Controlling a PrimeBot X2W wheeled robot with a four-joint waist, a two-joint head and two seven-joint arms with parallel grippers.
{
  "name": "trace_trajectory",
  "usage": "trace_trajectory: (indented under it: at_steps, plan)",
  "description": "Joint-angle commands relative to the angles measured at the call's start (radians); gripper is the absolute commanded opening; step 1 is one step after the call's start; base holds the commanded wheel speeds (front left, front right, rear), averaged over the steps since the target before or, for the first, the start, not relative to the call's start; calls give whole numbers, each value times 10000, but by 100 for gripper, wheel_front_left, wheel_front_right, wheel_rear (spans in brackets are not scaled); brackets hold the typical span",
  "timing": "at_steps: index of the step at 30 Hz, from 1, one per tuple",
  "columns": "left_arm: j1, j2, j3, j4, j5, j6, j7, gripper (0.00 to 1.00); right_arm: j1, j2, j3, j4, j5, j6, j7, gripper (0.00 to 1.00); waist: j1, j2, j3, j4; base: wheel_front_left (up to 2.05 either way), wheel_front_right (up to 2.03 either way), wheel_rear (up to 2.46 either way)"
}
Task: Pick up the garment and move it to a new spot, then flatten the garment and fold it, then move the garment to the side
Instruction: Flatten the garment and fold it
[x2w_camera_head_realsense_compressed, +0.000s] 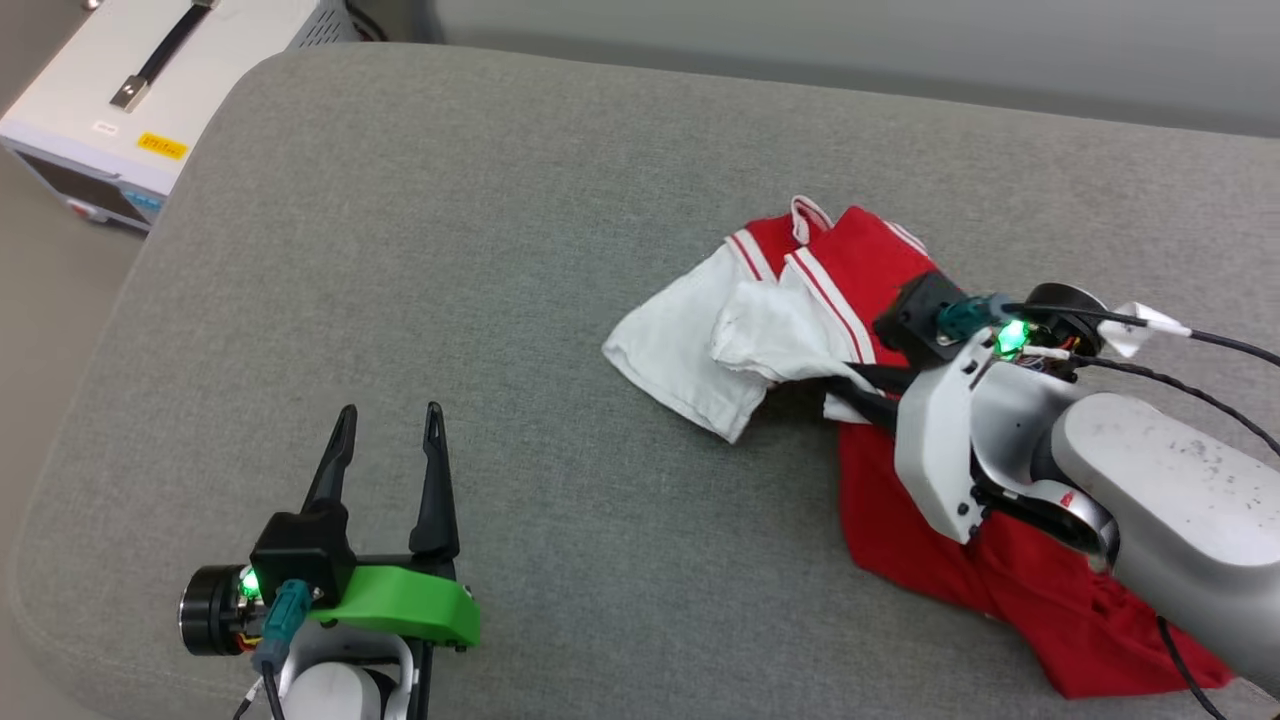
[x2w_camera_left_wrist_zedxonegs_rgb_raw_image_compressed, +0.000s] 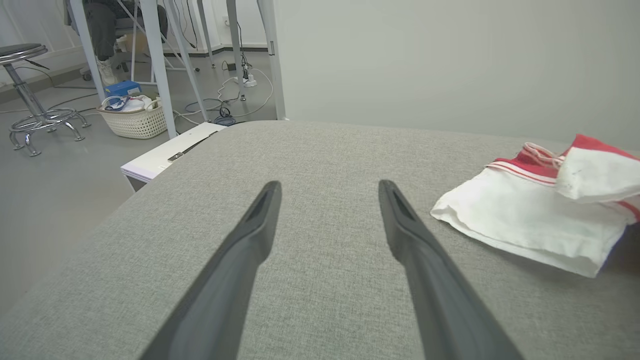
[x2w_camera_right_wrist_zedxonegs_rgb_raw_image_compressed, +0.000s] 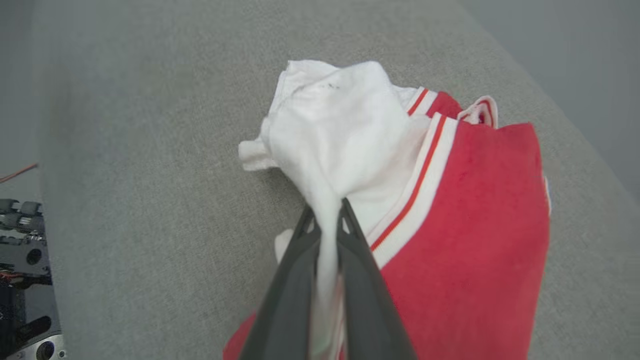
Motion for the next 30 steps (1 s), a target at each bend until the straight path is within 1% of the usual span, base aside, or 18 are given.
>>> trace_trajectory:
  at_steps: [1,7,13,17,23,28,30]
  plan:
    - [93,-41,64,-15,71,-48,-57,100,278,-71,-327,-146,139,2,-274,0,-1,-1,-382,-446,0,0,0]
    - [278,-41,141,-54,122,-93,-57,100,1226,-185,-1996,-291,394,2,-1118,0,-1,-1,-560,-978,0,0,0]
    - [278,-41,116,-32,96,-102,-57,100,2492,-244,-4073,294,712,2,-1951,0,-1,-1,-568,-1308,0,0,0]
    - [290,-41,31,-24,27,-61,-57,100,3467,-122,-5656,1207,1014,2,-2685,0,-1,-1,-533,-1430,0,0,0]
    - [292,-41,-70,13,-9,-66,-57,100,4620,272,-7801,3231,1522,2,-3678,0,-1,-1,-421,-1480,0,0,0]
    - [268,-41,-112,26,-10,-77,-57,100,5080,516,-9117,4869,1856,2,-4222,0,-1,-1,-354,-1452,0,0,0]
    - [273,-41,-132,43,-14,-71,-57,100,5197,631,-9485,5638,1882,2,-4227,0,-1,-1,-355,-1455,0,0,0]
